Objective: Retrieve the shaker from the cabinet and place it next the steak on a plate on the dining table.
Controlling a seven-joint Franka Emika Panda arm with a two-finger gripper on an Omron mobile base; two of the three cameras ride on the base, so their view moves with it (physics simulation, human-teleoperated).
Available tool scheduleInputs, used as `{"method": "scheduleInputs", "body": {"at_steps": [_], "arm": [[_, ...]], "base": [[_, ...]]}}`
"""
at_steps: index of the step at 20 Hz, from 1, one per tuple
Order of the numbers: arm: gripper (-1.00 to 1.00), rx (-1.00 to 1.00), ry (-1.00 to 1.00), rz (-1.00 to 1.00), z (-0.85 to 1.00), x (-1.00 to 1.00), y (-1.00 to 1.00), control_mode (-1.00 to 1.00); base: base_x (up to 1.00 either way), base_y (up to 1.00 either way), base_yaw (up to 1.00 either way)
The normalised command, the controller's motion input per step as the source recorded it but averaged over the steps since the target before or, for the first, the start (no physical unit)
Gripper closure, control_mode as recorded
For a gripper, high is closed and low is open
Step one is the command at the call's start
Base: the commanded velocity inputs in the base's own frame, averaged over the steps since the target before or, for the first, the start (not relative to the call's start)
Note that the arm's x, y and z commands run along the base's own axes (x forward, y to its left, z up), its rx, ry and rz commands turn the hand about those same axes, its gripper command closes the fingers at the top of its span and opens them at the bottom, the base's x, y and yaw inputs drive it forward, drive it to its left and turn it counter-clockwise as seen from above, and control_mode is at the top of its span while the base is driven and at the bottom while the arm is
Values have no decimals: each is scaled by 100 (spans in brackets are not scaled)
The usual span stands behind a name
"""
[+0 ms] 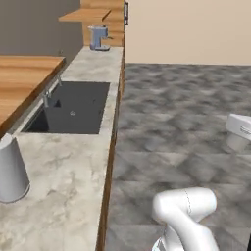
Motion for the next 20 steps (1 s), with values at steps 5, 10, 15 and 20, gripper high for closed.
{"method": "scheduleInputs", "body": {"at_steps": [5,10,15,20], "arm": [[100,0,0,0,0,0,0,100],[100,0,0,0,0,0,0,100],[100,0,0,0,0,0,0,100],[100,0,0,0,0,0,0,100]], "base": [[0,0,-100],[0,0,-100],[55,10,-76],[100,65,-20]]}}
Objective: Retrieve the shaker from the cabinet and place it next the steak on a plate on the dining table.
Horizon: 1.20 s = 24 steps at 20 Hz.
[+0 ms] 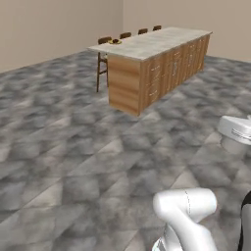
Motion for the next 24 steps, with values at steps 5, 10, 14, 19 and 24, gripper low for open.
{"method": "scheduleInputs", "body": {"at_steps": [5,10,14,19,24], "arm": [[100,0,0,0,0,0,0,100],[100,0,0,0,0,0,0,100],[100,0,0,0,0,0,0,100],[100,0,0,0,0,0,0,100],[100,0,0,0,0,0,0,100]], "base": [[100,58,-9],[100,-26,0],[100,-41,20],[100,-64,25],[100,-73,1]]}}
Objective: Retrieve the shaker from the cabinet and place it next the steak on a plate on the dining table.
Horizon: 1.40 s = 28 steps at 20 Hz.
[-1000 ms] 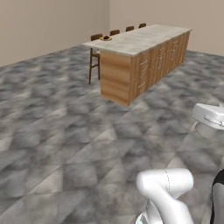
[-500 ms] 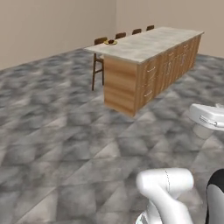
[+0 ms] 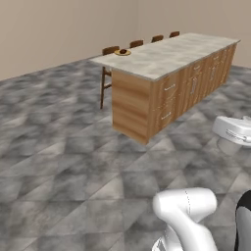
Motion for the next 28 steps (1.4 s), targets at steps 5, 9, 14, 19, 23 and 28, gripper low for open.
{"method": "scheduleInputs", "body": {"at_steps": [5,9,14,19,23,28], "arm": [[100,0,0,0,0,0,0,100],[100,0,0,0,0,0,0,100],[100,0,0,0,0,0,0,100],[100,0,0,0,0,0,0,100],[100,0,0,0,0,0,0,100],[100,0,0,0,0,0,0,100]], "base": [[100,24,-2],[100,84,-34],[100,99,-52],[65,100,-61],[23,100,-48],[0,100,-31]]}}
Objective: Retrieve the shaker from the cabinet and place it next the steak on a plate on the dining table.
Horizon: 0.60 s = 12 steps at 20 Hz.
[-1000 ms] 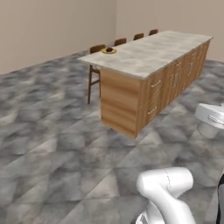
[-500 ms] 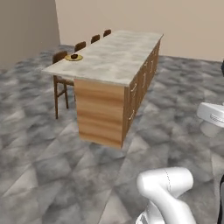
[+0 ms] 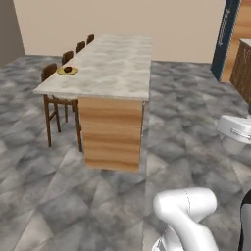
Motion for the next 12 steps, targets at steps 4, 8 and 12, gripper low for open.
{"method": "scheduleInputs", "body": {"at_steps": [4,8,12], "arm": [[100,0,0,0,0,0,0,100],[100,0,0,0,0,0,0,100],[100,0,0,0,0,0,0,100]], "base": [[0,100,-27],[0,100,-25],[2,100,-24]]}}
